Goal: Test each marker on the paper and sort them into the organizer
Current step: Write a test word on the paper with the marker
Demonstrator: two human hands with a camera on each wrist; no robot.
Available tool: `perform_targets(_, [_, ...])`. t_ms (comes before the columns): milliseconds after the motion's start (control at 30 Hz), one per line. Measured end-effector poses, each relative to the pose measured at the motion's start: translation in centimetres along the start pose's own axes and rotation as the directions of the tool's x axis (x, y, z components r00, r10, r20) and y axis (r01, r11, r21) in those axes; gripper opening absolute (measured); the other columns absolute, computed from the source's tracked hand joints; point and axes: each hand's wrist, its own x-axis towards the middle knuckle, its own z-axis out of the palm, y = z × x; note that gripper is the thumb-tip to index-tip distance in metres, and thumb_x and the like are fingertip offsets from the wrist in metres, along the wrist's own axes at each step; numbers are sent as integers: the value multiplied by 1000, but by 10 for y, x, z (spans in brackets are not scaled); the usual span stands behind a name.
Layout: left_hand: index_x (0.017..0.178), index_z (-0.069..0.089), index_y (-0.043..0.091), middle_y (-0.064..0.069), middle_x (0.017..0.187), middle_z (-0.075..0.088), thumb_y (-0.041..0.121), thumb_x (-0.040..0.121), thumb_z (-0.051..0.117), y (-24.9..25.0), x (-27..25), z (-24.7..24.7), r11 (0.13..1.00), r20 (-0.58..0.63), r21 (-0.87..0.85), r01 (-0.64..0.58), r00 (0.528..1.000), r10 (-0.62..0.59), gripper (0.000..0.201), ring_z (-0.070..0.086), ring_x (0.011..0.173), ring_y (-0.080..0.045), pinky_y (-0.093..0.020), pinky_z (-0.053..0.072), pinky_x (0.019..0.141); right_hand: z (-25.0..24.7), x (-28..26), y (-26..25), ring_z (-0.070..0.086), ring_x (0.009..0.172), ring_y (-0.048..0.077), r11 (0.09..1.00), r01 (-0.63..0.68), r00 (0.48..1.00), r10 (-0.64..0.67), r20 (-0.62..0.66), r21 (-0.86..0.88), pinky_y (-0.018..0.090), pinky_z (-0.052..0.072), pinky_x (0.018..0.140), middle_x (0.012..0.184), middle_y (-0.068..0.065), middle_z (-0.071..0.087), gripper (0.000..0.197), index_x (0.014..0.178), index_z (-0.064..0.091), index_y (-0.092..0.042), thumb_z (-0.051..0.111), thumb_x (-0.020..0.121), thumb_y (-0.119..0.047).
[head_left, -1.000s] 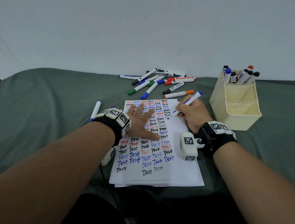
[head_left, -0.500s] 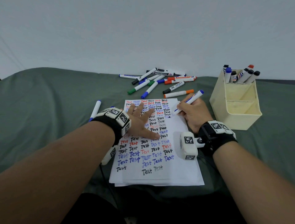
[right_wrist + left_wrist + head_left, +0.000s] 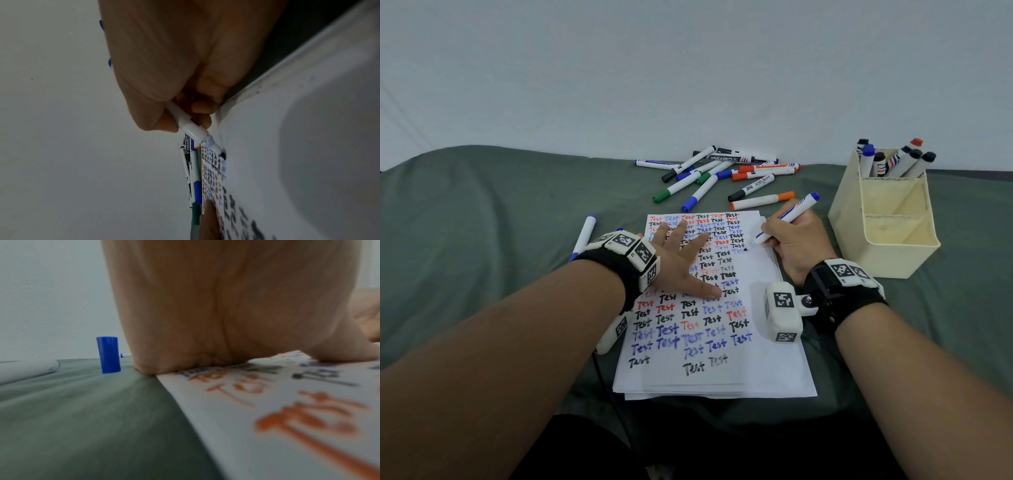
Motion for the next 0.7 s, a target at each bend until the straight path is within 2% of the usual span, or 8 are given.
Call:
perform_targets(133, [141, -31, 57, 8, 158, -40, 112, 32, 30, 0, 1, 0, 1000, -4, 0, -1, 1000, 1, 137, -31, 148, -32, -67, -6, 115, 0, 1, 0, 60, 67, 24, 1000, -9, 1000, 9, 6, 2, 39, 47, 67, 66, 7, 63, 16, 63, 55, -23, 68, 65, -15])
perform_targets(267, [142, -30, 57, 8, 158, -40, 112, 31, 30, 0, 0, 1, 1000, -6, -5, -2, 1000, 2, 138, -31, 148, -31, -68, -6, 115, 0, 0, 0, 57, 73, 29, 1000, -4, 1000, 4, 1, 30, 42, 46, 70, 77, 19, 61, 16, 68, 55, -19, 71, 65, -17])
perform_targets(400, [142, -30, 56, 8, 158, -40, 112, 32, 30, 0, -2, 0, 1000, -3, -3, -4, 1000, 4, 137, -30, 148, -32, -67, -6, 116, 1, 0, 1, 59, 74, 29, 999, 6, 1000, -7, 9, 36, 41, 49, 70, 78, 19, 63, 15, 68, 57, -20, 72, 66, -15])
perform_targets(600, [142, -31, 56, 7, 158, -40, 112, 34, 30, 0, -1, 0, 1000, -3, 6, 3, 1000, -3, 136, -30, 148, -32, -67, -5, 116, -2, 5, 5, 61, 74, 29, 1000, 20, 1000, -19, -21, 24, 43, 50, 72, 71, 10, 64, 16, 61, 59, -28, 68, 67, -16])
perform_targets(700, [141, -31, 56, 8, 158, -40, 112, 32, 30, 0, 0, 0, 1000, -1, 6, 3, 1000, -3, 137, -30, 148, -32, -68, -5, 116, -1, 5, 6, 59, 76, 30, 993, 23, 999, -20, -28, 116, 42, 48, 71, 67, 4, 68, 24, 57, 63, -30, 67, 74, -12])
